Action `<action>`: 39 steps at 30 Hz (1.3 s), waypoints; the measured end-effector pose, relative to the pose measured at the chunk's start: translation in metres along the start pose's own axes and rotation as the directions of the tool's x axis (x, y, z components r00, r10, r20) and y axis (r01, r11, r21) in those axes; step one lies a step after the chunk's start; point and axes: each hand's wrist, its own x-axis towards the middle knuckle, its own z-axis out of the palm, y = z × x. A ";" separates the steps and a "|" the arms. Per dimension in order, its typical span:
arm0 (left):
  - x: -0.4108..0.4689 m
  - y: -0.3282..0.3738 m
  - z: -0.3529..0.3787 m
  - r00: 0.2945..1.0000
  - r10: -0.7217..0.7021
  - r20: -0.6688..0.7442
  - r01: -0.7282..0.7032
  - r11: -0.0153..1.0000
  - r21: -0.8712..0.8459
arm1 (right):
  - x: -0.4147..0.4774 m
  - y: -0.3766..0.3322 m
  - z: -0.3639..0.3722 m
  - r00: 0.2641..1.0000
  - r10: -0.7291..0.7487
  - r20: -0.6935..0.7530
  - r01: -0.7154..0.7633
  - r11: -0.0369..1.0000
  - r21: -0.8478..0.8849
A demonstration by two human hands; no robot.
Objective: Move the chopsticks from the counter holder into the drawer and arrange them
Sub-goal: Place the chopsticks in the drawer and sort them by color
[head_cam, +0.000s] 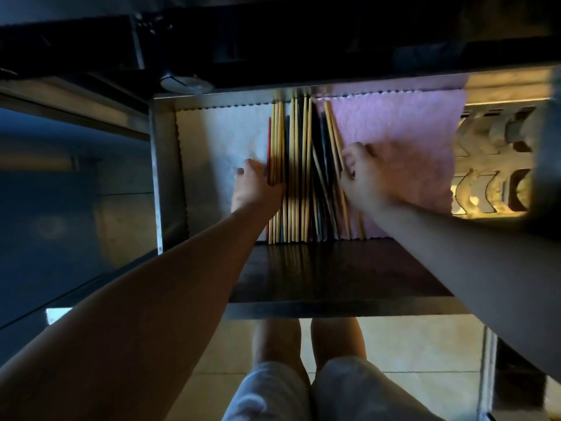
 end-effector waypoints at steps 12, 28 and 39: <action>0.017 -0.009 0.006 0.998 0.037 0.051 -0.041 0.997 0.063 | -0.006 -0.006 0.008 0.970 -0.114 0.215 0.155 0.971 -0.183; 0.003 -0.006 0.013 0.999 -0.026 -0.042 0.027 1.000 0.013 | -0.007 0.009 0.010 0.986 0.019 0.164 0.045 0.923 -0.381; 0.001 -0.006 0.012 0.996 -0.077 -0.035 0.076 0.997 -0.030 | -0.015 0.001 0.009 0.990 0.065 0.123 -0.023 0.950 -0.313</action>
